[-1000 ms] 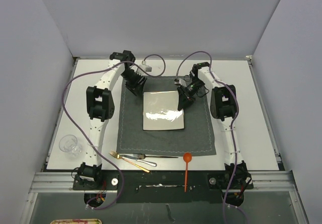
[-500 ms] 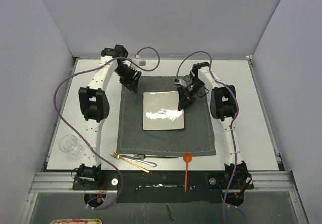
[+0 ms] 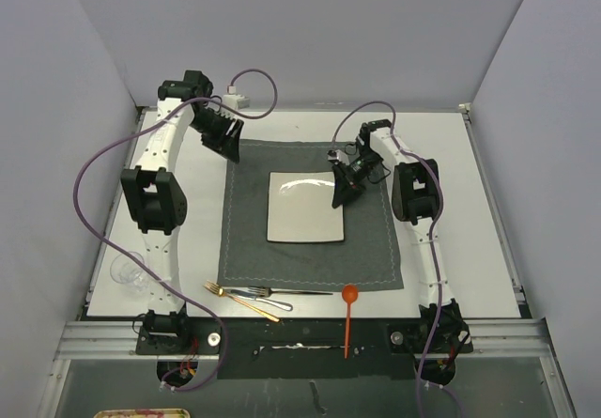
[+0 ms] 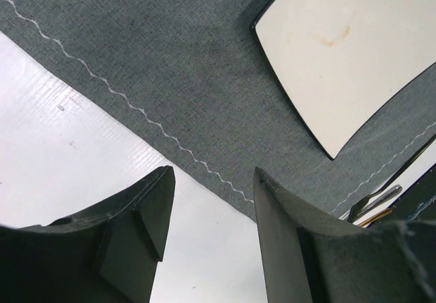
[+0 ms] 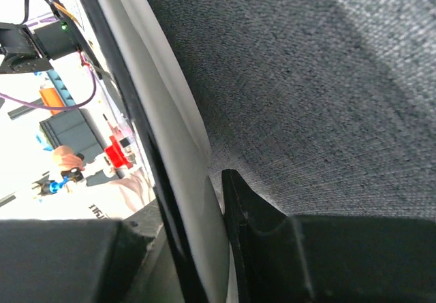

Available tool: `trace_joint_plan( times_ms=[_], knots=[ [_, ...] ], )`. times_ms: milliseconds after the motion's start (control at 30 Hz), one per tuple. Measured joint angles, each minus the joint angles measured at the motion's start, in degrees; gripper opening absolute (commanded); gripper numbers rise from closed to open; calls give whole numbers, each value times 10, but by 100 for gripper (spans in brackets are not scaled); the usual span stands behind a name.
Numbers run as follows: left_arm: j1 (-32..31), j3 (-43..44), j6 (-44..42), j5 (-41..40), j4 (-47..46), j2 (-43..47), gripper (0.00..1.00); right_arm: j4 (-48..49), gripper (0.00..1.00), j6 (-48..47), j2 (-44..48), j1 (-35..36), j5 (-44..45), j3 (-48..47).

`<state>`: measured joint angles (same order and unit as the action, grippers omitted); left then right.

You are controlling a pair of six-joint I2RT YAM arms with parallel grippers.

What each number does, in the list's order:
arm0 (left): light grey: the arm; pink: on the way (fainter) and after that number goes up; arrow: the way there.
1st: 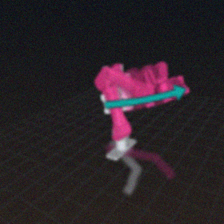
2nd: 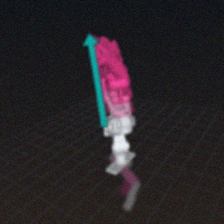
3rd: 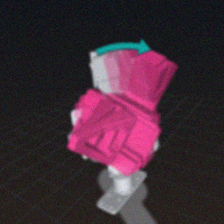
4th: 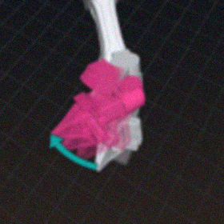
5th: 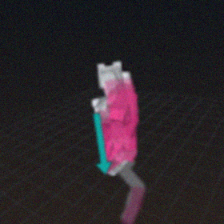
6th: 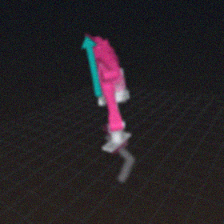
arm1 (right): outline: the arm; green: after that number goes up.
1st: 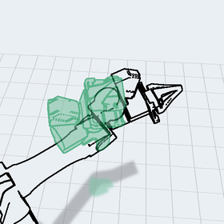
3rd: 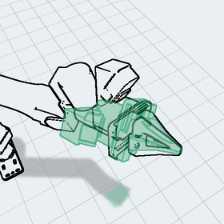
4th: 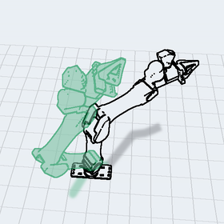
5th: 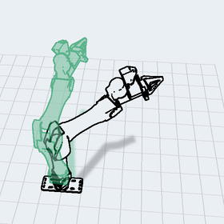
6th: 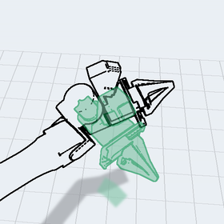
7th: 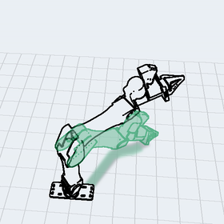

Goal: Set the dinner table for one person
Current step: Place the plate on the napkin.

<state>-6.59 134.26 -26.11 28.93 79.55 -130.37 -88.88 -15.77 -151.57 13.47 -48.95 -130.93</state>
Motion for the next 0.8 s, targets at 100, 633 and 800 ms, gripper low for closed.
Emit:
trace_joint_plan(
  times_ms=[100,633,800],
  knots=[
    [1,-12,0,0,0,2,48,-3,0,7,-8,-2,-6,0],
    [1,-20,-2,0,2,2,48,0,28,14,-11,-4,0,0],
    [1,-25,-6,0,2,2,48,2,35,18,-10,-3,17,-9]
  ],
)
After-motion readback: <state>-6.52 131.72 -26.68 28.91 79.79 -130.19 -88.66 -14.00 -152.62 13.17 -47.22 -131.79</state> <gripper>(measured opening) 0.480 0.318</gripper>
